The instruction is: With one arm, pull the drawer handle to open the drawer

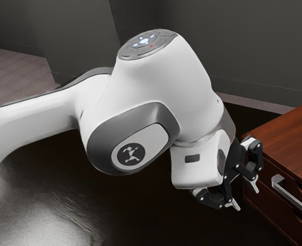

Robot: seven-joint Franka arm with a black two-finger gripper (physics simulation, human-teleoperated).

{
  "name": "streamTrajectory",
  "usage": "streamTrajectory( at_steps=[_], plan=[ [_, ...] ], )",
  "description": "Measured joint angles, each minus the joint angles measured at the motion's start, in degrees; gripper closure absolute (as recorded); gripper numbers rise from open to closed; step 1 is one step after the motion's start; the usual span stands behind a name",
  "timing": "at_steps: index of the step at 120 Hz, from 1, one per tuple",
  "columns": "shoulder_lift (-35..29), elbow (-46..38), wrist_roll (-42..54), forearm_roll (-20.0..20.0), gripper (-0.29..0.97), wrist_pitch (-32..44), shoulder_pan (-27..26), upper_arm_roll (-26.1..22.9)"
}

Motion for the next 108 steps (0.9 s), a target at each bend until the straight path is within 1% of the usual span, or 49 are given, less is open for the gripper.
streamTrajectory(
  at_steps=[18, 45, 57, 79, 108],
  plan=[
    [0.8, 0.9, 0.2, 0.0, 0.48, 1.1, 0.5, 0.0],
    [4.7, 5.3, 0.9, -0.1, 0.49, 2.2, 0.6, -0.5],
    [6.5, 6.6, 1.1, -1.1, 0.49, 2.8, 0.1, -0.7],
    [9.4, 7.8, 1.5, -2.6, 0.49, 4.3, -2.3, -0.6],
    [11.5, 9.5, 1.8, -3.9, 0.49, 5.2, -1.2, -0.1]
  ],
)
